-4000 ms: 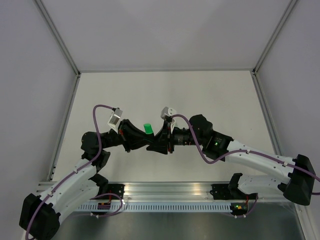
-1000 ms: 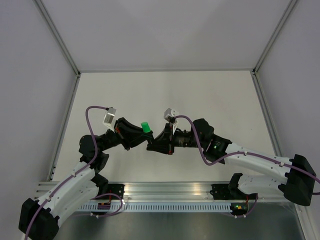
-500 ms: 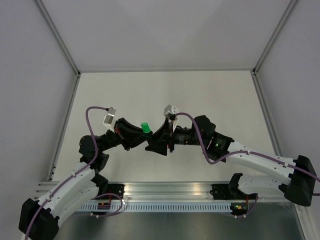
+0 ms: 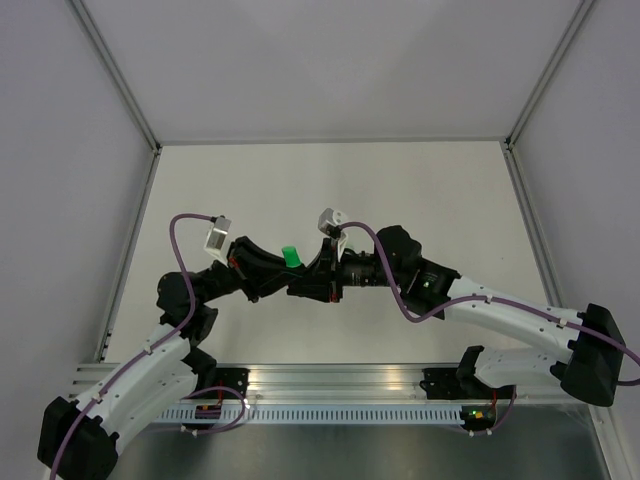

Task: Insert the pens into the pen caps

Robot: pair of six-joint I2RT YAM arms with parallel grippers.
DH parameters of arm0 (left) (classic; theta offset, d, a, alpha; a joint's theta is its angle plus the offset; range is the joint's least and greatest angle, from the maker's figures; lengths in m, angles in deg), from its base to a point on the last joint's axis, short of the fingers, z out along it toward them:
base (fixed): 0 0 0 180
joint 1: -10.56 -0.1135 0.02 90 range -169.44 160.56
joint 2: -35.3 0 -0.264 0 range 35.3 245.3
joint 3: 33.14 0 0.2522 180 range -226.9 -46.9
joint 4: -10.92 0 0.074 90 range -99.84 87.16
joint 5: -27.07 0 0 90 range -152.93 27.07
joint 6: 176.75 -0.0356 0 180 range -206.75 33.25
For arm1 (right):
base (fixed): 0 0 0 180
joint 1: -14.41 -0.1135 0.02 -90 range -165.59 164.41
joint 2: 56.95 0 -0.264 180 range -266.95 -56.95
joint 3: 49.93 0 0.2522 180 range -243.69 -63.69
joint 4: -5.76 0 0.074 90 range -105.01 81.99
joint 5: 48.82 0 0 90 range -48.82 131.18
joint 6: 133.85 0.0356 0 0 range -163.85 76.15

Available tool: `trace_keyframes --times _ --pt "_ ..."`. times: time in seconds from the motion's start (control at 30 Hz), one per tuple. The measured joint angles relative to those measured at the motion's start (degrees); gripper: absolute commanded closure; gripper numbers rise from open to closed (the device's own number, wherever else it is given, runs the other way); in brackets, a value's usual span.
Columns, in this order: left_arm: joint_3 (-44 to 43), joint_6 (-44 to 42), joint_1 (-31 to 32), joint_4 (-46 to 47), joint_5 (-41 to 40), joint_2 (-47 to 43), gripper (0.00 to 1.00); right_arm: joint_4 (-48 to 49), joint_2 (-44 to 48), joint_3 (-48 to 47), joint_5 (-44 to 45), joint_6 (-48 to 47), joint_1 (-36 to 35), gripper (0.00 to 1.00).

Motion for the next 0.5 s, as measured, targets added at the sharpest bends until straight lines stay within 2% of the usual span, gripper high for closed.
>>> trace_keyframes --times 0.07,0.1,0.13,0.17,0.2,0.3,0.37,0.4,0.5 --pt "0.07 0.02 0.0 0.31 0.35 0.02 0.98 -0.02 -0.07 0.0 -0.09 -0.07 0.02 1.0" --pt "0.09 0.04 0.0 0.5 0.37 0.09 0.96 -0.04 -0.09 0.0 -0.11 -0.15 0.02 1.0" --pt "0.09 0.15 0.0 0.66 0.44 0.17 0.89 -0.02 -0.09 0.0 -0.02 -0.09 0.02 1.0" --pt "0.09 0.24 -0.04 0.76 0.5 0.26 0.8 -0.04 -0.09 0.0 0.07 -0.07 0.02 1.0" --pt "0.09 0.26 -0.04 0.87 0.57 0.35 0.66 -0.04 -0.09 0.0 0.15 -0.04 0.02 1.0" --pt "0.09 0.48 -0.09 0.7 0.66 0.35 0.53 -0.13 -0.07 0.0 0.31 -0.09 -0.09 1.0" --pt "0.09 0.39 -0.15 -0.48 0.66 0.07 0.48 -0.44 0.04 0.02 0.46 -0.09 -0.2 1.0" --pt "0.09 0.2 -0.15 -1.42 0.55 -0.35 0.38 -0.76 0.24 0.04 0.52 -0.09 -0.28 1.0" --pt "0.09 -1.01 -0.15 -4.35 0.48 -1.86 0.3 -1.01 0.94 0.13 1.07 -0.07 -0.35 1.0"
